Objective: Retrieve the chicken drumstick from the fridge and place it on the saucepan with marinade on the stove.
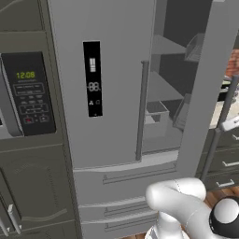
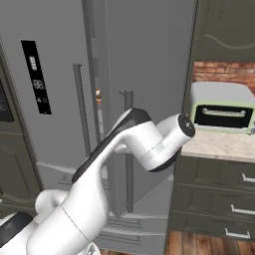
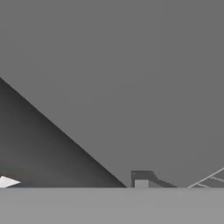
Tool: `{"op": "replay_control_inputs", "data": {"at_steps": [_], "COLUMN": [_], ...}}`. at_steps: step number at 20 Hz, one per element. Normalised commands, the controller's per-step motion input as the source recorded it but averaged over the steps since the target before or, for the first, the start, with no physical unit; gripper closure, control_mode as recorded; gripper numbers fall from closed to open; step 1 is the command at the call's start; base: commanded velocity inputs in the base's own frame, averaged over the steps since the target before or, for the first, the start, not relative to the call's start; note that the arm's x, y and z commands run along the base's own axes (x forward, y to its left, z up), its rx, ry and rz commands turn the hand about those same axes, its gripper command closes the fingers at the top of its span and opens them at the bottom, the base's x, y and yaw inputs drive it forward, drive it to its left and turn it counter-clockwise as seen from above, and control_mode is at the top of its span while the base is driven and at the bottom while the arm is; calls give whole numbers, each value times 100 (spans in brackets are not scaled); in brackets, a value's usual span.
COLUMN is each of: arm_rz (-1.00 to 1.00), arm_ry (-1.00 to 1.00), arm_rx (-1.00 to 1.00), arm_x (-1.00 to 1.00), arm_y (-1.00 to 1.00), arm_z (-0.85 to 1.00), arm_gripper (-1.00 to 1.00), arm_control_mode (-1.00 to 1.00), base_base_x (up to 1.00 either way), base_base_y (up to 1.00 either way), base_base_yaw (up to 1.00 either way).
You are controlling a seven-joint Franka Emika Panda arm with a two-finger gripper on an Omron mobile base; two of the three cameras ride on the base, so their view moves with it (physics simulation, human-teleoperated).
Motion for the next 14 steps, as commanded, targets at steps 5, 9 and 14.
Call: {"op": "replay_control_inputs", "data": {"at_steps": [5,9,14], "arm_rz": [1,-4,-7], "arm_ry": [0,0,-5], "arm_rx": [0,-2,-13], "arm_x": [-6,-42,-64], "arm_y": [0,0,0], "arm_z": [0,2,36], "arm_gripper": [-100,-100,-100], "arm_control_mode": [-100,-100,-100], "base_base_x": [0,0,0], "base_base_y": [0,0,0], "base_base_yaw": [0,0,0]}}
